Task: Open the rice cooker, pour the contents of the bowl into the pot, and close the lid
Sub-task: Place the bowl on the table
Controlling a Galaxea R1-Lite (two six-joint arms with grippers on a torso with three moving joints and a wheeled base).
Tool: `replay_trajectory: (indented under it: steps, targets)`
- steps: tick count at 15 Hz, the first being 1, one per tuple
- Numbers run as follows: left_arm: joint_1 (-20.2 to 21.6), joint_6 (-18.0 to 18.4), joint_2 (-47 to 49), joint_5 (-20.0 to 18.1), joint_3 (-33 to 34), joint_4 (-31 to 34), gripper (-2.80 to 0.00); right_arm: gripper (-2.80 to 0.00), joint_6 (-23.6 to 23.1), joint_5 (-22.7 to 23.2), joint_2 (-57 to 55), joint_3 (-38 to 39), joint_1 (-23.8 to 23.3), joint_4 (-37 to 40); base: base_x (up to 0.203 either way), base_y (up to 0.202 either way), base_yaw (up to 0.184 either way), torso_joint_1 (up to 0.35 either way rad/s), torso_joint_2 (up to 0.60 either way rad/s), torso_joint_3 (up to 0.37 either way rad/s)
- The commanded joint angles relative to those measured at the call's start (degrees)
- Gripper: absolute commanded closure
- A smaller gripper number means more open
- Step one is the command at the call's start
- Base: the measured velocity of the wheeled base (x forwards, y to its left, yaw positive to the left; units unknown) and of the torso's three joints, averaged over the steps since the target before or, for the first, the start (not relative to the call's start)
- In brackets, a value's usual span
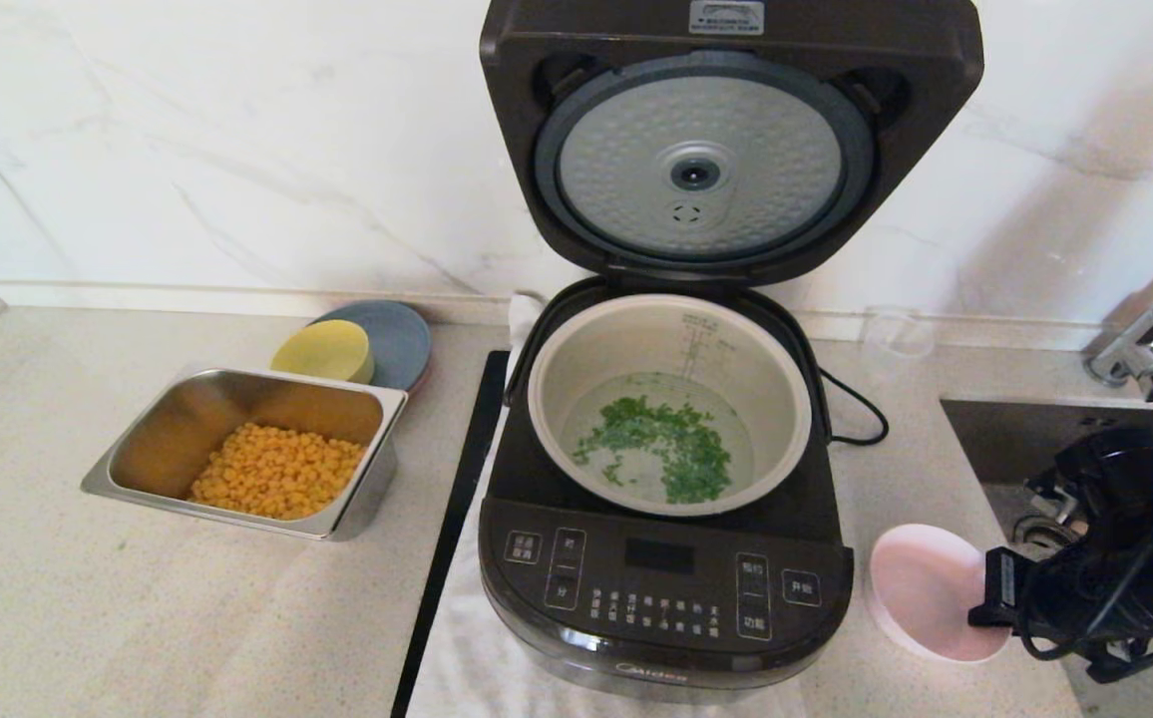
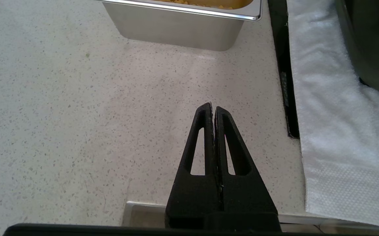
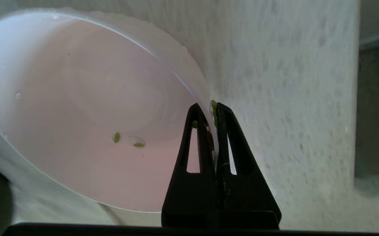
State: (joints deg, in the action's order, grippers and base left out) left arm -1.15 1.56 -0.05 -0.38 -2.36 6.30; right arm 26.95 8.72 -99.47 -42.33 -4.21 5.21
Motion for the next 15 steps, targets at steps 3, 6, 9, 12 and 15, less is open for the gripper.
replay_trajectory:
  steps: [3, 6, 9, 12, 15]
  targets:
    - [0.0, 0.0, 0.0, 0.0, 0.0, 0.0, 0.00, 0.00, 0.3, -0.1, -0.8, -0.6, 0.0, 0.1, 0.000, 0.000, 0.000, 0.000, 0.00, 0.000]
    - [0.0, 0.0, 0.0, 0.0, 0.0, 0.0, 0.00, -2.80, 1.5, -0.4, 0.1, -0.8, -0.8, 0.1, 0.000, 0.000, 0.000, 0.000, 0.00, 0.000]
    - [0.0, 0.0, 0.0, 0.0, 0.0, 0.0, 0.00, -2.80, 3.0, -0.5, 2.3, -2.5, -1.5, 0.4, 0.000, 0.000, 0.000, 0.000, 0.00, 0.000]
    - [0.0, 0.0, 0.0, -0.1, 0.0, 0.0, 0.00, -2.80, 2.9, -0.5, 11.7, -3.0, -1.9, 1.9, 0.000, 0.000, 0.000, 0.000, 0.00, 0.000]
    - [0.0, 0.0, 0.0, 0.0, 0.0, 0.0, 0.00, -2.80, 3.2, -2.4, 18.6, -6.6, -2.4, 6.3, 0.000, 0.000, 0.000, 0.000, 0.00, 0.000]
